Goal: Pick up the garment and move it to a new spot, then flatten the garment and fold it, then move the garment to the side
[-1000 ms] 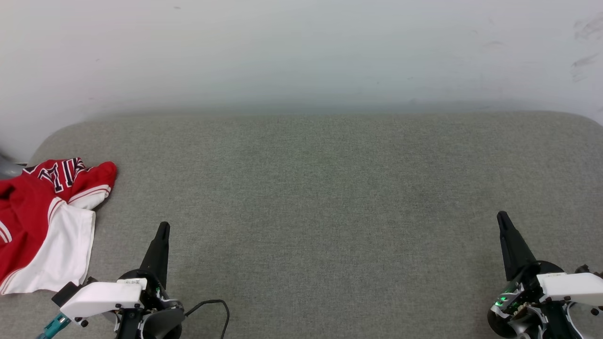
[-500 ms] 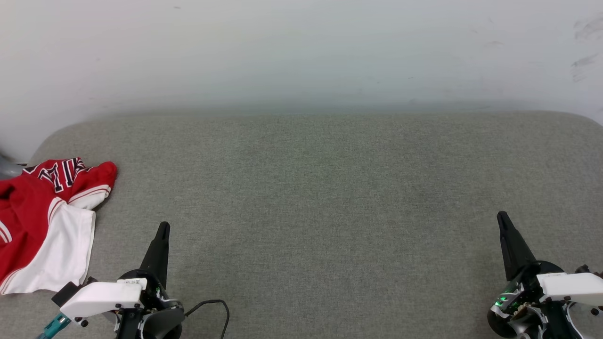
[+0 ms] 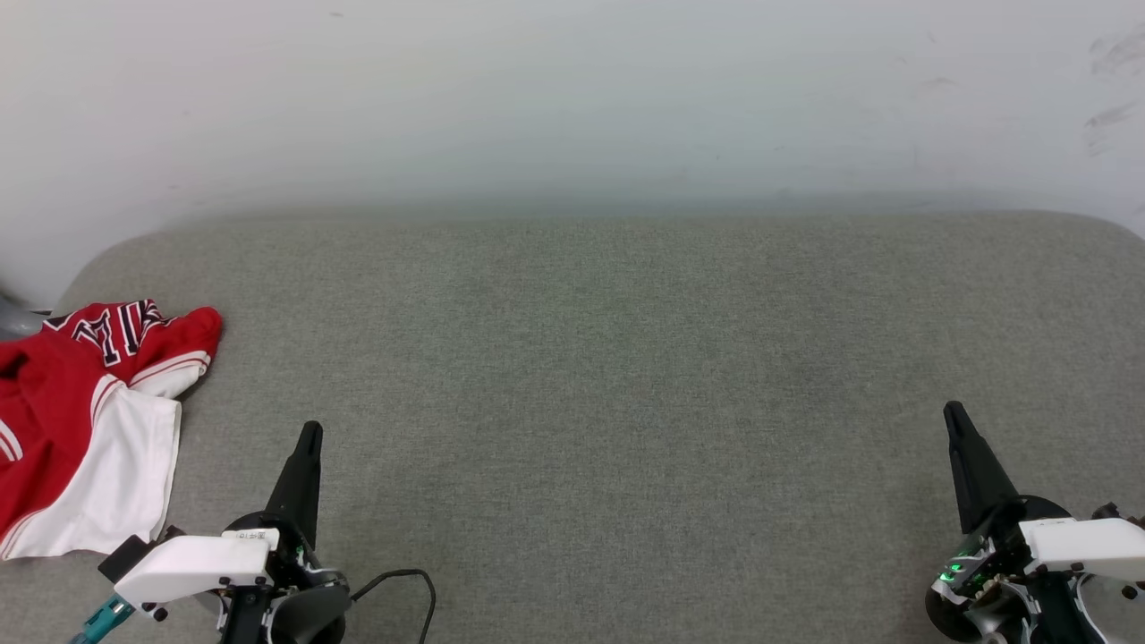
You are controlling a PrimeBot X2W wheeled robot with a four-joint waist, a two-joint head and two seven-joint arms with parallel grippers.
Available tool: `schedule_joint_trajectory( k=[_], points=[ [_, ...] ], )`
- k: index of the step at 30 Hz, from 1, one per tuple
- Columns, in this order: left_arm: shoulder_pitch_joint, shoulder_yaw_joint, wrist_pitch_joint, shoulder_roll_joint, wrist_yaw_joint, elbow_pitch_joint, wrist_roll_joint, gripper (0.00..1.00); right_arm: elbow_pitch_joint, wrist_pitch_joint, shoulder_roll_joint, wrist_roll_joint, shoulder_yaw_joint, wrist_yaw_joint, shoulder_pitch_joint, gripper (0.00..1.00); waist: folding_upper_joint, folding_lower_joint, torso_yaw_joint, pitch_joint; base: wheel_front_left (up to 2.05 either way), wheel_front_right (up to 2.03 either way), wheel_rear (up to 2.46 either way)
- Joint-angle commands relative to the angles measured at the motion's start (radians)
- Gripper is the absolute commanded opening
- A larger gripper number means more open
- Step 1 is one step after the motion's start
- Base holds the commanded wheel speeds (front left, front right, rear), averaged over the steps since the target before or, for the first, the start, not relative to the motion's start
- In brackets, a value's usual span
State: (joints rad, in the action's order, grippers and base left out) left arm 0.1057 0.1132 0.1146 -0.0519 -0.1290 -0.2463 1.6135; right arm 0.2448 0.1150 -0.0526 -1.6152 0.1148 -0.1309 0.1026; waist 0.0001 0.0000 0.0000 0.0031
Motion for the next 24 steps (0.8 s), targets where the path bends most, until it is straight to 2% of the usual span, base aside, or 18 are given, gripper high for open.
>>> schedule_joint_trajectory(
  k=[1, 2, 3, 4, 5, 15, 24],
  points=[
    [0.006, 0.003, 0.002, 0.002, -0.003, 0.000, -0.002, 0.00, 0.001, 0.001, 0.005, 0.005, 0.000, 0.000, 0.011, 0.00, -0.0001, 0.0000, 0.000, 0.000, 0.00, 0.00, 0.00],
    [0.000, 0.000, -0.001, 0.000, 0.000, 0.000, 0.000, 1.00, 0.000, 0.000, 0.000, 0.000, 0.000, 0.000, 0.000, 1.00, -0.0001, 0.0000, 0.000, 0.000, 0.00, 0.00, 0.00],
    [-0.003, -0.002, -0.001, 0.000, 0.000, -0.007, -0.001, 1.00, 0.006, -0.001, 0.000, 0.000, -0.001, 0.000, -0.005, 1.00, -0.0001, 0.0000, 0.000, 0.000, 0.00, 0.00, 0.00],
    [-0.011, -0.003, -0.001, 0.001, 0.001, -0.017, -0.001, 0.00, 0.016, -0.001, 0.000, 0.000, -0.001, 0.000, -0.013, 0.00, -0.0001, 0.0003, 0.000, 0.000, 0.00, 0.00, 0.00],
    [-0.021, -0.005, -0.002, 0.002, 0.001, -0.024, -0.001, 1.00, 0.024, -0.001, 0.000, 0.001, -0.002, 0.000, -0.022, 1.00, -0.0001, 0.0005, 0.000, 0.000, 0.00, 0.00, 0.00],
    [-0.045, -0.016, -0.043, 0.003, 0.001, -0.022, -0.028, 1.00, 0.028, -0.041, 0.001, 0.039, -0.022, 0.000, -0.039, 1.00, -0.0001, 0.0006, -0.002, 0.001, 0.00, 0.00, 0.00],
    [-0.053, 0.007, -0.085, 0.003, 0.000, -0.021, -0.108, 1.00, 0.020, -0.084, 0.001, 0.116, -0.022, 0.000, -0.043, 1.00, -0.0001, 0.0006, -0.005, 0.003, 0.00, 0.00, 0.00]
  ],
)
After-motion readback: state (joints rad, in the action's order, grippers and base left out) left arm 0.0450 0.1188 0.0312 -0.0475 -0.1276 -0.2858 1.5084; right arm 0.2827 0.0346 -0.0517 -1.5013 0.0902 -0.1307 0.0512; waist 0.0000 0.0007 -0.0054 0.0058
